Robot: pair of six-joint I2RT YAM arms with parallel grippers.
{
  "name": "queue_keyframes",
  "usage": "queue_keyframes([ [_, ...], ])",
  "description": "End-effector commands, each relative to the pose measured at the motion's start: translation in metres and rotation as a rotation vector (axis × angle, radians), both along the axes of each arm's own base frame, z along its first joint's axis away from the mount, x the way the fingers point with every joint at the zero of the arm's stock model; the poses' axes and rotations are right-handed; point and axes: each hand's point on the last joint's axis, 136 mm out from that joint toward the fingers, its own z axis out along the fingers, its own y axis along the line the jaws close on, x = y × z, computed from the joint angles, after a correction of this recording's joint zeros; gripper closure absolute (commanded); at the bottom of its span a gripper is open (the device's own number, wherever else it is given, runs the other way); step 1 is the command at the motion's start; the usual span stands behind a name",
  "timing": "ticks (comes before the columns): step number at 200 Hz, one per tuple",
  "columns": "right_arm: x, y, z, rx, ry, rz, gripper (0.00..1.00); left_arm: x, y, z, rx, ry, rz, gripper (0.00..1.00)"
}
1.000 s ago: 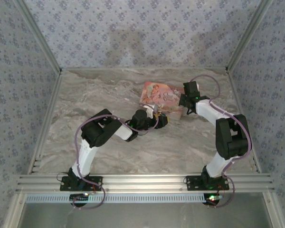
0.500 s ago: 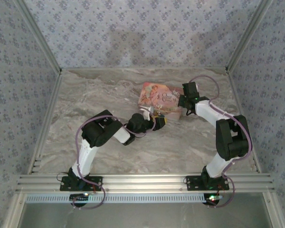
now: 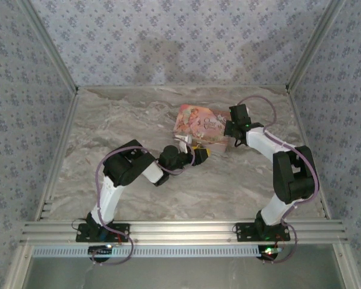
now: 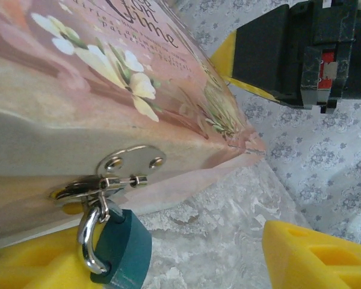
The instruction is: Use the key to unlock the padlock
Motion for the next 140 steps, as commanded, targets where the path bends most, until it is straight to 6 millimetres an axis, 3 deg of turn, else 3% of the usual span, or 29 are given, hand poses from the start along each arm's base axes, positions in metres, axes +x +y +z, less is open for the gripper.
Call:
queue_keyframes([
  [1, -0.013, 0.007, -0.011, 0.006, 0.057, 0.019, 1.00, 0.004, 0.007, 0.006, -0.029, -0.018, 0.043, 0.32],
  [42, -0.013, 0.008, -0.011, 0.006, 0.058, 0.020, 1.00, 0.006, 0.009, -0.001, -0.027, 0.009, 0.044, 0.44],
  [73, -0.015, 0.009, -0.010, 0.007, 0.055, 0.023, 1.00, 0.012, 0.010, -0.005, -0.035, 0.044, 0.042, 0.59],
  [140, -0.016, 0.012, -0.012, 0.005, 0.058, 0.026, 1.00, 0.015, -0.003, -0.002, -0.066, 0.060, -0.010, 0.48],
])
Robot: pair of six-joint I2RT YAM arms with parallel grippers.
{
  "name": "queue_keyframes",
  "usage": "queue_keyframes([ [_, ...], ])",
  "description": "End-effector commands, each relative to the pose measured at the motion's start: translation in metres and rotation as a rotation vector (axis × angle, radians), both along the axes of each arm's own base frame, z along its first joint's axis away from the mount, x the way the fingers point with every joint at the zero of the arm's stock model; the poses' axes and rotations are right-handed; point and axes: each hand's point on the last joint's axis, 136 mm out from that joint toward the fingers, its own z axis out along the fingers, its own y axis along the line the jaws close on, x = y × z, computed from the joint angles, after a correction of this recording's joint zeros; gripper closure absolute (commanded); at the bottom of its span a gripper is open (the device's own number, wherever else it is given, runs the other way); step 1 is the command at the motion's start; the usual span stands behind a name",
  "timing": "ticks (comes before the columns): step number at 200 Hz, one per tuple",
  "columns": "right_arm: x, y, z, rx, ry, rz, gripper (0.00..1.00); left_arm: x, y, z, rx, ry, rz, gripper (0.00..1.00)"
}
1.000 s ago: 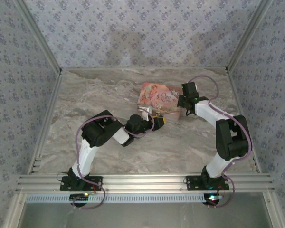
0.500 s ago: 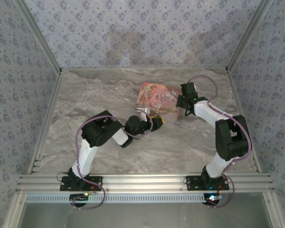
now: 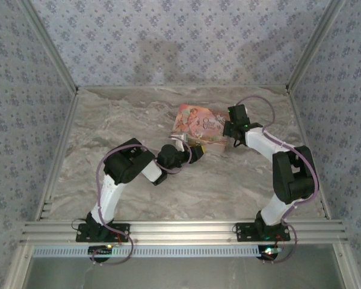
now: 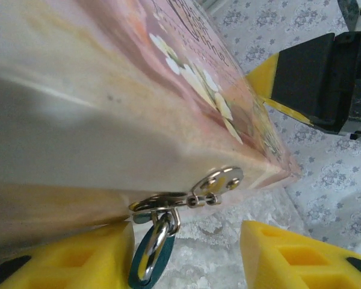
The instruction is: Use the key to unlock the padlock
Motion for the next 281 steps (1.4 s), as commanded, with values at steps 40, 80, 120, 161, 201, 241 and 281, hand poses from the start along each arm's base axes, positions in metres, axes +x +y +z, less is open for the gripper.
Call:
queue_keyframes([
  [40, -0.015, 0.009, -0.014, 0.007, 0.062, 0.017, 1.00, -0.007, -0.017, 0.007, -0.055, 0.000, -0.082, 0.42],
  [80, -0.014, 0.009, -0.014, 0.005, 0.061, 0.015, 1.00, -0.007, -0.011, 0.005, -0.060, 0.008, -0.062, 0.45],
  [120, -0.014, 0.009, -0.011, 0.004, 0.054, 0.017, 1.00, -0.007, -0.004, 0.002, -0.058, 0.030, -0.049, 0.55],
  [161, -0.015, 0.010, -0.011, 0.005, 0.055, 0.020, 1.00, 0.001, 0.006, 0.000, -0.067, 0.067, -0.029, 0.61],
  [201, -0.015, 0.009, -0.010, 0.005, 0.053, 0.020, 1.00, 0.000, 0.008, -0.005, -0.050, 0.086, -0.039, 0.65],
  [241, -0.014, 0.011, -0.009, 0.006, 0.050, 0.025, 1.00, 0.003, 0.006, -0.004, -0.037, 0.096, -0.053, 0.78],
  [281, -0.015, 0.010, -0.008, 0.006, 0.051, 0.028, 1.00, 0.003, 0.007, -0.006, -0.030, 0.129, -0.072, 0.90],
])
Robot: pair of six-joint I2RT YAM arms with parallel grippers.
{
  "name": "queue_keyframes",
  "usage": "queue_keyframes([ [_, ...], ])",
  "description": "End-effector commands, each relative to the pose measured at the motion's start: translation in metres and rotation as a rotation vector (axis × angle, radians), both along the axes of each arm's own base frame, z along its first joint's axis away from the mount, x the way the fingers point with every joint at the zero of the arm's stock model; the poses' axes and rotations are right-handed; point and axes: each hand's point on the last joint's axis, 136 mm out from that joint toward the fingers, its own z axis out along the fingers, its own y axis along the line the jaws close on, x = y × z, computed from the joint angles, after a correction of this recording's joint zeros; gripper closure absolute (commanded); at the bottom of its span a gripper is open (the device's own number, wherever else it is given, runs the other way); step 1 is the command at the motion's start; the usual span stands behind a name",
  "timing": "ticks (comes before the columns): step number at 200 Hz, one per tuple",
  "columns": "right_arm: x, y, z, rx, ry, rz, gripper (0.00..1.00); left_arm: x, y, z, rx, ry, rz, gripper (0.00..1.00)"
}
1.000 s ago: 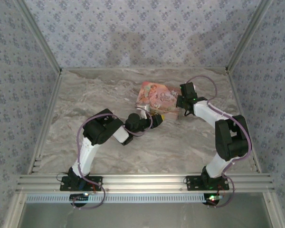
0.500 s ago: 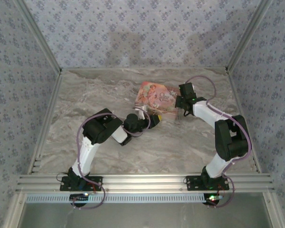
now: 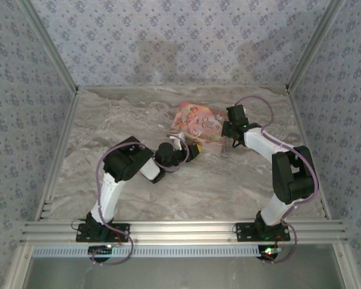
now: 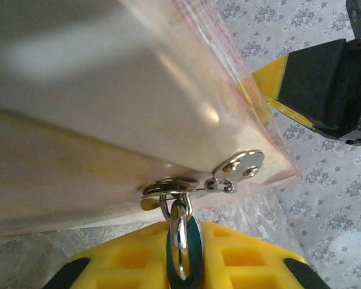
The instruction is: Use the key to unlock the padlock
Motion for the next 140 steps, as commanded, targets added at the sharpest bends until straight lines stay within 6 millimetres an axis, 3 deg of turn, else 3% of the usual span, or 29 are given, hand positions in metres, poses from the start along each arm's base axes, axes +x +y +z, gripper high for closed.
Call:
queue_keyframes([
  [1, -0.014, 0.004, -0.007, 0.006, 0.051, 0.017, 1.00, -0.002, -0.003, -0.001, 0.009, 0.049, -0.039, 0.90],
  [53, -0.022, -0.005, 0.022, 0.108, 0.036, 0.031, 1.00, -0.016, -0.001, -0.001, 0.041, 0.166, -0.086, 1.00],
  [74, -0.035, -0.001, 0.038, 0.186, 0.023, 0.072, 1.00, -0.020, -0.002, 0.006, 0.050, 0.221, -0.099, 1.00],
  [140, -0.107, 0.039, 0.107, 0.702, -0.150, 0.331, 1.00, -0.015, -0.002, 0.044, 0.054, 0.291, -0.055, 1.00],
])
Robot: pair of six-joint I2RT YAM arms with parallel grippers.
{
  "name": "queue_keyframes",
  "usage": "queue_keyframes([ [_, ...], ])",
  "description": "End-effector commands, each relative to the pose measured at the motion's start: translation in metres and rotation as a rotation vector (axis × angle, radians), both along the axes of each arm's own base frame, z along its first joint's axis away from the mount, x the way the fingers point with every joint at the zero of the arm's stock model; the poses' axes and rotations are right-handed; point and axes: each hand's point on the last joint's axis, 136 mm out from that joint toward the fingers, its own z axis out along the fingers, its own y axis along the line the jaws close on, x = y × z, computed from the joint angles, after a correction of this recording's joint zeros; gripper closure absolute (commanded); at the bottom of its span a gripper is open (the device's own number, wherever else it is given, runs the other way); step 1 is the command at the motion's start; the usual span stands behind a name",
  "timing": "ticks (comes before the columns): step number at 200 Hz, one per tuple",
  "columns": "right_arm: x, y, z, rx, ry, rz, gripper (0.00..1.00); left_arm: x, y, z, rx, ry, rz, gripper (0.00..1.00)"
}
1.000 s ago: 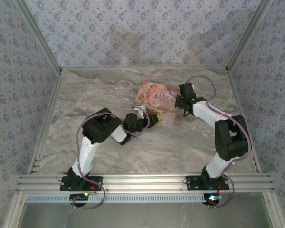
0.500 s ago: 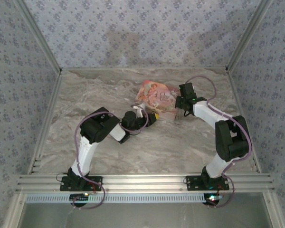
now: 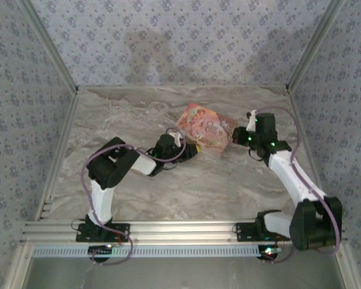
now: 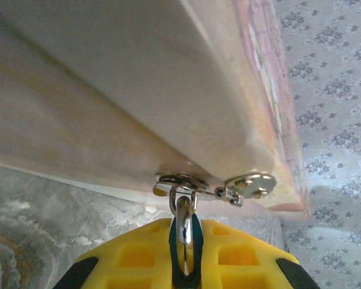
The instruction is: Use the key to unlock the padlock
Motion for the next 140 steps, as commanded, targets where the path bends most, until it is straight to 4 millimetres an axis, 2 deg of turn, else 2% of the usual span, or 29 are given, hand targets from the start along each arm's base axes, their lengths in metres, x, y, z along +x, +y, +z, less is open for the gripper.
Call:
queue_keyframes([
  [1, -0.028, 0.031, 0.030, 0.246, -0.055, 0.158, 1.00, 0.002, -0.008, 0.038, -0.041, -0.005, -0.008, 1.00],
  [29, -0.048, 0.043, 0.053, 0.431, -0.111, 0.212, 1.00, 0.007, -0.007, 0.057, -0.053, -0.019, 0.039, 1.00],
  [43, -0.055, 0.049, 0.058, 0.494, -0.129, 0.242, 1.00, 0.011, -0.005, 0.065, -0.066, -0.035, 0.080, 1.00],
  [69, -0.058, 0.053, 0.042, 0.547, -0.089, 0.237, 1.00, 0.016, 0.010, 0.071, -0.057, -0.069, 0.190, 1.00],
  [94, -0.062, 0.061, 0.022, 0.551, -0.045, 0.249, 1.00, 0.018, 0.038, 0.071, -0.052, -0.097, 0.320, 1.00],
  [140, -0.064, 0.081, 0.006, 0.535, -0.012, 0.296, 1.00, 0.004, 0.091, 0.070, 0.017, -0.156, 0.513, 1.00],
])
